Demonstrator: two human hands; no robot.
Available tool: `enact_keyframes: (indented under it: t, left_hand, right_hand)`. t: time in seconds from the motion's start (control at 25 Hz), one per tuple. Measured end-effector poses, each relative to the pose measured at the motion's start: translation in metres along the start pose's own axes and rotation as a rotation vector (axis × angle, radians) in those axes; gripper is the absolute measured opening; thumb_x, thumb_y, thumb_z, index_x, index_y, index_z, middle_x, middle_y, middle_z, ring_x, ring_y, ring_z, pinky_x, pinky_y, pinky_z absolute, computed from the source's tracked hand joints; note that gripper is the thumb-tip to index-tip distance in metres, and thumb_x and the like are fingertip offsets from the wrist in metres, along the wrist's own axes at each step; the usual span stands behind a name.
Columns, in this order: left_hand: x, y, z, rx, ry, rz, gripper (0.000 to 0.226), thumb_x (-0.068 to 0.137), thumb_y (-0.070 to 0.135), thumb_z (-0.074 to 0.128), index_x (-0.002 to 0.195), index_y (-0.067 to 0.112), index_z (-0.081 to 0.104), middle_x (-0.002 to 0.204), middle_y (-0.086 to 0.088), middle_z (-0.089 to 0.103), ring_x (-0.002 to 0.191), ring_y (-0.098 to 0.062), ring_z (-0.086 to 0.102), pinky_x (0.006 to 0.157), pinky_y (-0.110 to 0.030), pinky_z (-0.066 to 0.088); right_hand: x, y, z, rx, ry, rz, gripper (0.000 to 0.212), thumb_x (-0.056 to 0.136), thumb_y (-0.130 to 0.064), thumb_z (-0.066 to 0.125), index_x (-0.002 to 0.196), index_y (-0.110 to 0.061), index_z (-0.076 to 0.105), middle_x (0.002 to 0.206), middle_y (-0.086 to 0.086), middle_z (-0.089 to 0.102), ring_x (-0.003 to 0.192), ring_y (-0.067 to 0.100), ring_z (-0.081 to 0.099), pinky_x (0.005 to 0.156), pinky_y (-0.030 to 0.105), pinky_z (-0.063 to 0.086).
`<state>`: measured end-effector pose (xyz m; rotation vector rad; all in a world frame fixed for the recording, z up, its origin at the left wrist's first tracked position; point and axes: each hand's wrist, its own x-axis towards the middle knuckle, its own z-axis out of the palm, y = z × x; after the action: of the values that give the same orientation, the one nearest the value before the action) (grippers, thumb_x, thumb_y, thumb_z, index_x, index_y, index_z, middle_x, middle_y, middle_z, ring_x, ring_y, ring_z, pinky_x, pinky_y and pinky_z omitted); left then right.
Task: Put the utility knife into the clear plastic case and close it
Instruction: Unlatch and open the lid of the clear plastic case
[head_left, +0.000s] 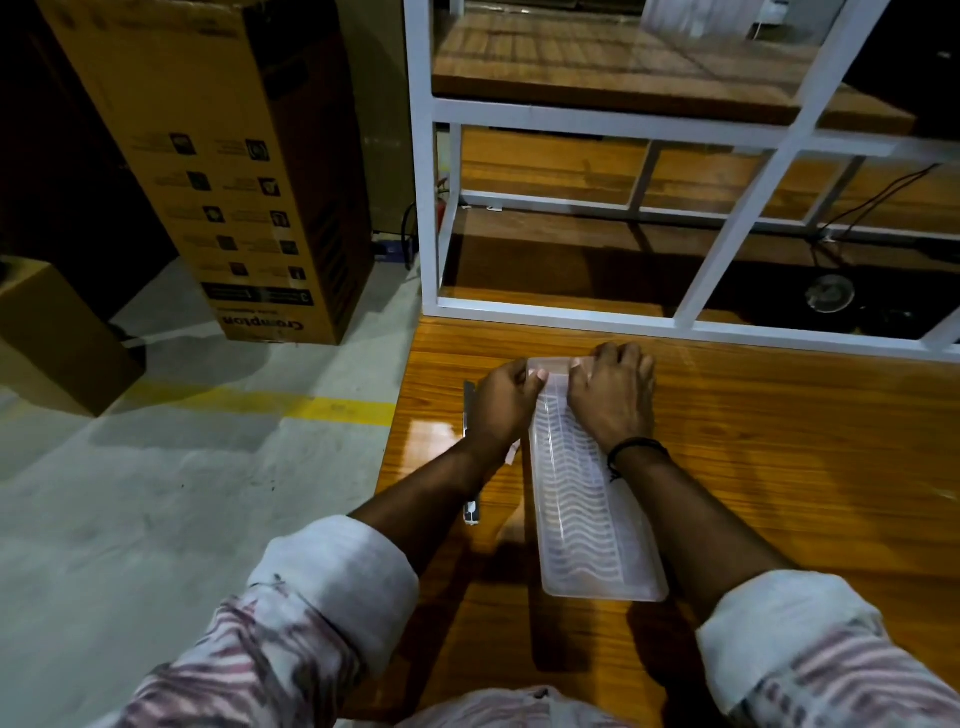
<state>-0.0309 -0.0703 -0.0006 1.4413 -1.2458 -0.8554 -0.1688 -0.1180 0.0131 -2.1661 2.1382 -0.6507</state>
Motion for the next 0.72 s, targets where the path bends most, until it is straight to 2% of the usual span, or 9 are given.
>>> enact_keyframes:
  t: [0.08,0.16,0.24,0.32,0.4,0.44,0.52,0.6,0.72]
  left_hand:
    - [0.001,0.002,0.0,-0.012,0.0,-0.011,0.024,0.102,0.032,0.058,0.101,0.014,0.075,0.095,0.001,0.079,0.083,-0.007,0.073,0.074,-0.03,0.058]
    - [0.001,0.007,-0.003,0.004,-0.011,-0.029,0.028,0.103,0.029,0.058,0.11,0.009,0.075,0.103,-0.002,0.078,0.087,-0.006,0.072,0.077,-0.029,0.055]
    - [-0.001,0.016,-0.008,0.007,-0.019,-0.064,0.033,0.103,0.029,0.058,0.124,0.005,0.069,0.12,-0.008,0.074,0.105,-0.016,0.071,0.086,-0.031,0.055]
    - [-0.01,0.026,-0.014,-0.005,-0.039,-0.128,0.044,0.101,0.031,0.061,0.137,0.005,0.059,0.135,-0.011,0.067,0.122,-0.026,0.065,0.096,-0.042,0.057]
    - [-0.028,0.033,-0.023,-0.003,-0.058,-0.246,0.047,0.098,0.037,0.063,0.139,0.014,0.057,0.127,-0.003,0.068,0.108,-0.023,0.069,0.081,-0.04,0.061]
    - [-0.038,0.035,-0.027,-0.019,-0.076,-0.295,0.041,0.098,0.037,0.064,0.133,0.017,0.061,0.113,-0.001,0.071,0.092,-0.02,0.07,0.069,-0.034,0.058]
    - [-0.059,0.033,-0.034,-0.116,-0.125,-0.351,0.019,0.1,0.029,0.061,0.11,0.015,0.068,0.087,-0.013,0.07,0.069,-0.02,0.064,0.055,-0.027,0.049]
    - [-0.076,0.034,-0.036,-0.228,-0.146,-0.421,0.017,0.103,0.016,0.054,0.1,0.006,0.067,0.08,-0.019,0.06,0.064,-0.021,0.056,0.049,-0.022,0.044]
    - [-0.092,0.039,-0.033,-0.305,-0.161,-0.498,0.025,0.105,0.01,0.049,0.115,-0.004,0.067,0.087,-0.017,0.065,0.072,-0.026,0.061,0.058,-0.029,0.051]
  right_hand:
    - [0.002,0.003,0.001,0.047,-0.025,0.012,0.045,0.097,-0.043,0.048,0.123,-0.008,0.058,0.127,0.022,0.054,0.121,0.039,0.046,0.1,0.052,0.04]
    - [0.003,0.005,0.001,0.119,-0.064,0.043,0.044,0.098,-0.041,0.05,0.127,-0.009,0.056,0.132,0.021,0.053,0.125,0.039,0.045,0.104,0.053,0.039]
    - [0.001,0.006,-0.004,0.182,-0.071,0.074,0.045,0.098,-0.04,0.051,0.132,-0.011,0.054,0.137,0.02,0.051,0.129,0.038,0.044,0.107,0.053,0.039]
    - [-0.011,0.008,-0.014,0.218,-0.071,0.076,0.045,0.097,-0.037,0.054,0.134,-0.01,0.052,0.138,0.021,0.05,0.129,0.039,0.044,0.107,0.052,0.039]
    - [-0.037,0.013,-0.027,0.201,-0.062,0.015,0.046,0.096,-0.036,0.057,0.134,-0.01,0.051,0.137,0.02,0.05,0.126,0.039,0.044,0.104,0.049,0.04]
    - [-0.057,0.015,-0.035,0.18,-0.063,-0.034,0.047,0.095,-0.038,0.057,0.134,-0.013,0.051,0.137,0.018,0.05,0.125,0.037,0.044,0.103,0.049,0.041]
    - [-0.1,0.016,-0.053,0.119,-0.073,-0.169,0.046,0.092,-0.046,0.056,0.13,-0.019,0.05,0.134,0.01,0.049,0.124,0.031,0.043,0.1,0.047,0.045]
    - [-0.139,0.013,-0.069,0.039,-0.116,-0.267,0.052,0.087,-0.058,0.05,0.125,-0.023,0.051,0.131,0.006,0.051,0.122,0.028,0.045,0.096,0.044,0.047]
    - [-0.168,-0.003,-0.086,-0.067,-0.307,-0.245,0.079,0.079,-0.081,0.04,0.135,-0.026,0.046,0.142,0.006,0.045,0.129,0.03,0.04,0.101,0.049,0.044]
